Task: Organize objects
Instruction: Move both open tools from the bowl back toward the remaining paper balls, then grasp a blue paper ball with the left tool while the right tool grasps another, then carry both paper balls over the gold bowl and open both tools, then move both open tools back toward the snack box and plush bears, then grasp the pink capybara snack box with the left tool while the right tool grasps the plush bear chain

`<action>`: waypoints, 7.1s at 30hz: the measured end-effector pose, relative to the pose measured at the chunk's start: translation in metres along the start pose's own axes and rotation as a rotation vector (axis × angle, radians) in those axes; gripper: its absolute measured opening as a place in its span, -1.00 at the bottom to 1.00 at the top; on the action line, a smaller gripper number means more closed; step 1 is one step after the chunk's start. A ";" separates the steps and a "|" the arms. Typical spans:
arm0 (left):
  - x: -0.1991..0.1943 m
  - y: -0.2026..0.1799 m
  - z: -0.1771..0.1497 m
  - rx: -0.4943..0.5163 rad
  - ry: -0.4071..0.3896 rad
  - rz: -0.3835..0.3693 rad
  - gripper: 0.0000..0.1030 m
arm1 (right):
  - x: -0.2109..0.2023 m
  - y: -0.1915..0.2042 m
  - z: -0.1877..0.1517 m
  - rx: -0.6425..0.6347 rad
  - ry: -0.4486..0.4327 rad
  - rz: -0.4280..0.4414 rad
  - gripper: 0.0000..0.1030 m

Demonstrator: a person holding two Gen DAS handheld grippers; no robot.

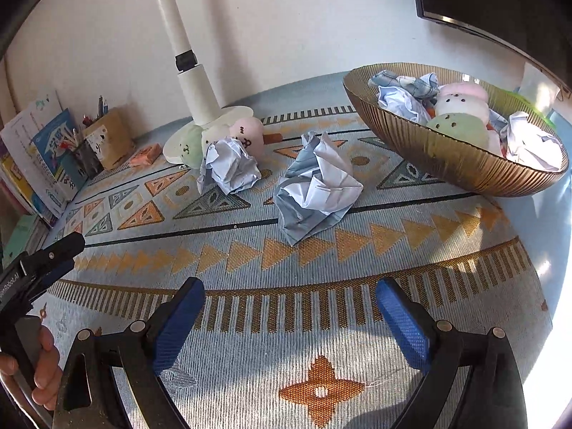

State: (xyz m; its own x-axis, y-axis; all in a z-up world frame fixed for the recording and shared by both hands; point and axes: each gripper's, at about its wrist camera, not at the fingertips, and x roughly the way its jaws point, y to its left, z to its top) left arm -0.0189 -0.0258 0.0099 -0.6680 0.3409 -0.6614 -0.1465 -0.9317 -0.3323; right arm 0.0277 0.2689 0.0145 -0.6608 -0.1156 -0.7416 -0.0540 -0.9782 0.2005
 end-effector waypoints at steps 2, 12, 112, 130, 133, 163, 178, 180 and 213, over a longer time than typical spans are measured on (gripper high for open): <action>0.000 -0.011 -0.002 0.054 -0.006 0.019 0.98 | 0.003 -0.006 0.002 0.030 0.022 0.015 0.87; 0.032 -0.078 0.030 0.170 0.148 -0.153 0.98 | 0.024 -0.007 0.043 -0.049 0.151 -0.045 0.87; -0.040 -0.135 0.065 0.223 -0.133 -0.127 0.98 | -0.130 -0.062 0.083 0.197 -0.252 0.014 0.85; -0.033 0.045 -0.001 -0.007 -0.128 0.141 0.98 | 0.013 0.027 0.008 0.009 -0.063 0.034 0.97; -0.020 0.049 0.002 -0.030 -0.040 0.108 0.98 | 0.019 0.029 0.009 -0.007 -0.035 0.032 0.97; 0.020 0.016 0.057 0.152 0.026 0.352 0.98 | 0.068 0.042 0.100 -0.079 0.058 0.186 0.97; 0.161 0.028 0.150 0.125 0.096 0.460 0.99 | 0.121 0.034 0.132 -0.041 0.069 0.282 0.98; 0.156 0.046 0.148 0.063 0.121 0.494 0.99 | 0.121 0.038 0.130 -0.054 0.091 0.288 0.98; 0.048 0.022 0.089 0.092 0.141 0.209 -0.26 | 0.078 0.032 0.057 0.261 0.308 0.532 -0.33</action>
State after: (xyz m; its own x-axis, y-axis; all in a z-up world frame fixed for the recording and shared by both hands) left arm -0.1193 -0.0408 0.0304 -0.5835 0.1483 -0.7985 -0.0860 -0.9889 -0.1208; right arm -0.0685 0.2381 -0.0004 -0.4053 -0.6530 -0.6398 0.0154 -0.7046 0.7094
